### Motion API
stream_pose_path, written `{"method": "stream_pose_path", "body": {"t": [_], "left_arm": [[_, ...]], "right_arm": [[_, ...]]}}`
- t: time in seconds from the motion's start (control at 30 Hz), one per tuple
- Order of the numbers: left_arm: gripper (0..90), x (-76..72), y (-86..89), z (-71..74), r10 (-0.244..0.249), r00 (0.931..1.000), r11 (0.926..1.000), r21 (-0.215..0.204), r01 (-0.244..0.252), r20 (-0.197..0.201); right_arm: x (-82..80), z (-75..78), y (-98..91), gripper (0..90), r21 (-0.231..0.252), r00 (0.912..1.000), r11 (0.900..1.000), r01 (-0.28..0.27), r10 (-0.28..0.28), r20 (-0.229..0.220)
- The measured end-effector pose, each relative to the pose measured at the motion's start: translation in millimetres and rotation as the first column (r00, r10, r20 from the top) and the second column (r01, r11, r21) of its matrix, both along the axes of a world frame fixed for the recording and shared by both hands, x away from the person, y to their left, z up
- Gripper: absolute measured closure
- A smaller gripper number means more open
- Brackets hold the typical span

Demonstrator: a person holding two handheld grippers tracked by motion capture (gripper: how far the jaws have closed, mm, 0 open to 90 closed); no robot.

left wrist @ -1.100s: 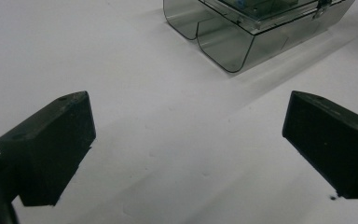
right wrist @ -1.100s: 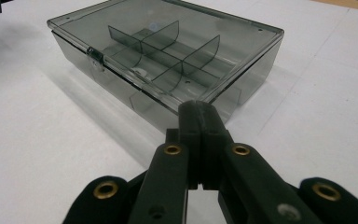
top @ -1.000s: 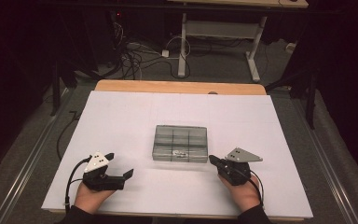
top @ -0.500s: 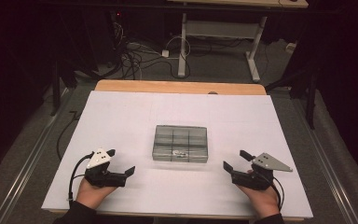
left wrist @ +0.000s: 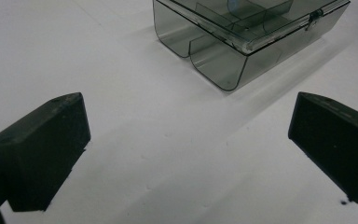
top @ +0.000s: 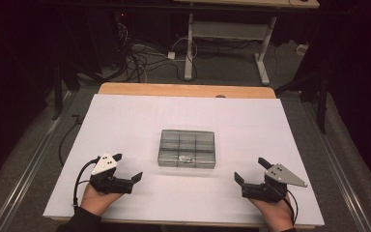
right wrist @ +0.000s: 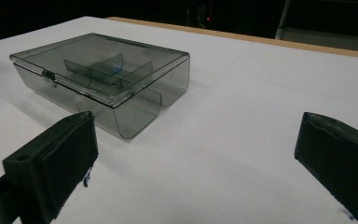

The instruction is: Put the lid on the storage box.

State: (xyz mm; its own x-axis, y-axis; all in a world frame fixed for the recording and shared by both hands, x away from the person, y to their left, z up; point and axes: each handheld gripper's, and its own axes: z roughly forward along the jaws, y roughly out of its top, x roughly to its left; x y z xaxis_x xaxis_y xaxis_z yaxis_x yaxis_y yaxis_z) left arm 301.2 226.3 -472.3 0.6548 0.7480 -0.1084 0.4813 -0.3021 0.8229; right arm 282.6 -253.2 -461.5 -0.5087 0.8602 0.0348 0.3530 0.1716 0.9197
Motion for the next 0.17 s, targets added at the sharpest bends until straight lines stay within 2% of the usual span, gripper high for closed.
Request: {"method": "stream_pose_path", "body": {"t": [0.17], "left_arm": [[0.0, -3.3, 3.7, 0.8, 0.009, 1.0, 1.0, 0.003, -0.009, 0.004]], "right_arm": [[2.9, -0.7, 2.1, 0.0, -0.007, 1.0, 1.0, -0.004, 0.004, 0.002]]}}
